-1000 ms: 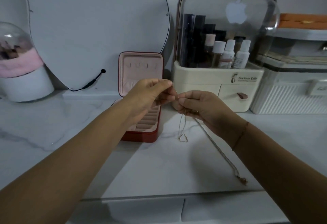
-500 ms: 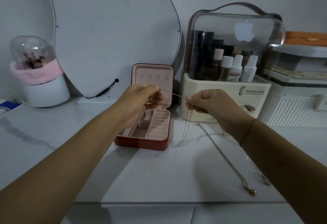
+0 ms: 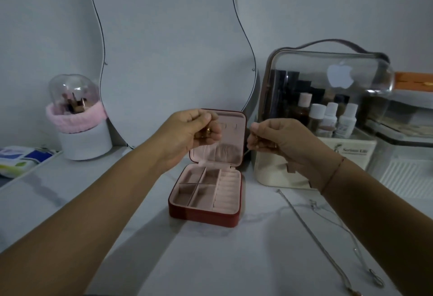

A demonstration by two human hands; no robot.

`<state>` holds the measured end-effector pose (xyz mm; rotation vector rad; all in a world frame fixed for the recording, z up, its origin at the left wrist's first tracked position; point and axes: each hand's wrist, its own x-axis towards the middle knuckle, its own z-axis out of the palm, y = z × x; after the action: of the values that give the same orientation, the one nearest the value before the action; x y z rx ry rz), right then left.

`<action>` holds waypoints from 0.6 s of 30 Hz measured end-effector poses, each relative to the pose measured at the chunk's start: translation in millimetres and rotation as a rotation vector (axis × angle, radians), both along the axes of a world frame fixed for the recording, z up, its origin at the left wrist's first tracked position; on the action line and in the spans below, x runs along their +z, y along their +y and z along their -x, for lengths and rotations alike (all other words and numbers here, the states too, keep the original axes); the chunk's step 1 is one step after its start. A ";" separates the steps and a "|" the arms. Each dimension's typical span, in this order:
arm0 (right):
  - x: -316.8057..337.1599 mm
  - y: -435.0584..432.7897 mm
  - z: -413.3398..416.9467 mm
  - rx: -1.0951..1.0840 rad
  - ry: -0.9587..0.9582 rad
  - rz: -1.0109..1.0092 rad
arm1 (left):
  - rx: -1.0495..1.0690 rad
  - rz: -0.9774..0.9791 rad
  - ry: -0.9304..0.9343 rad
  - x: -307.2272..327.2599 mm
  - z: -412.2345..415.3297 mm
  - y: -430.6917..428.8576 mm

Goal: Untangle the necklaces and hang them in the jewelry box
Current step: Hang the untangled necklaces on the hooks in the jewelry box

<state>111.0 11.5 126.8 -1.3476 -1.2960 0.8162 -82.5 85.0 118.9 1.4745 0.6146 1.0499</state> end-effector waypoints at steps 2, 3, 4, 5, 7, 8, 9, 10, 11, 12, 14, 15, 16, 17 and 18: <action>8.0 6.4 3.7 0.081 0.158 0.045 | 0.051 -0.029 0.099 0.8 2.6 3.4; 12.2 10.3 6.4 0.113 0.258 0.071 | 0.071 -0.029 0.149 1.4 3.7 4.7; 16.1 14.7 9.7 0.141 0.346 0.097 | 0.081 -0.015 0.191 2.0 4.9 5.9; 19.8 19.1 13.4 0.158 0.396 0.118 | 0.078 0.006 0.229 2.5 6.2 6.9; 24.8 30.4 20.0 0.167 0.358 0.146 | 0.053 0.035 0.313 2.3 7.5 8.8; 26.6 36.7 22.7 0.173 0.297 0.145 | 0.046 0.038 0.350 2.1 7.7 10.0; 28.4 42.0 26.0 0.180 0.225 0.135 | 0.040 0.038 0.363 2.6 7.0 11.5; 29.8 47.1 29.6 0.181 0.143 0.118 | 0.028 0.037 0.351 3.6 6.0 13.2; 31.5 51.8 33.6 0.171 0.055 0.095 | -0.003 0.036 0.320 5.8 4.5 14.9; 33.5 55.5 37.7 0.148 -0.036 0.069 | -0.049 0.036 0.277 8.6 2.9 16.8; 37.2 62.3 45.1 0.082 -0.190 0.024 | -0.119 0.059 0.182 14.0 -0.5 20.3; 38.4 65.9 46.9 0.049 -0.245 0.009 | -0.116 0.070 0.155 15.8 -1.7 22.5; 39.2 70.0 47.2 0.016 -0.284 -0.001 | -0.082 0.064 0.158 16.3 -2.8 26.6; 39.2 74.0 46.4 -0.014 -0.307 -0.006 | -0.027 0.039 0.191 15.5 -3.3 31.9; 38.1 78.0 44.9 -0.039 -0.325 -0.006 | 0.030 0.002 0.235 13.0 -3.4 38.6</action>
<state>66.1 89.5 164.9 -1.5404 -1.5141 0.5808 -79.1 123.6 132.0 1.6038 0.8051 0.9045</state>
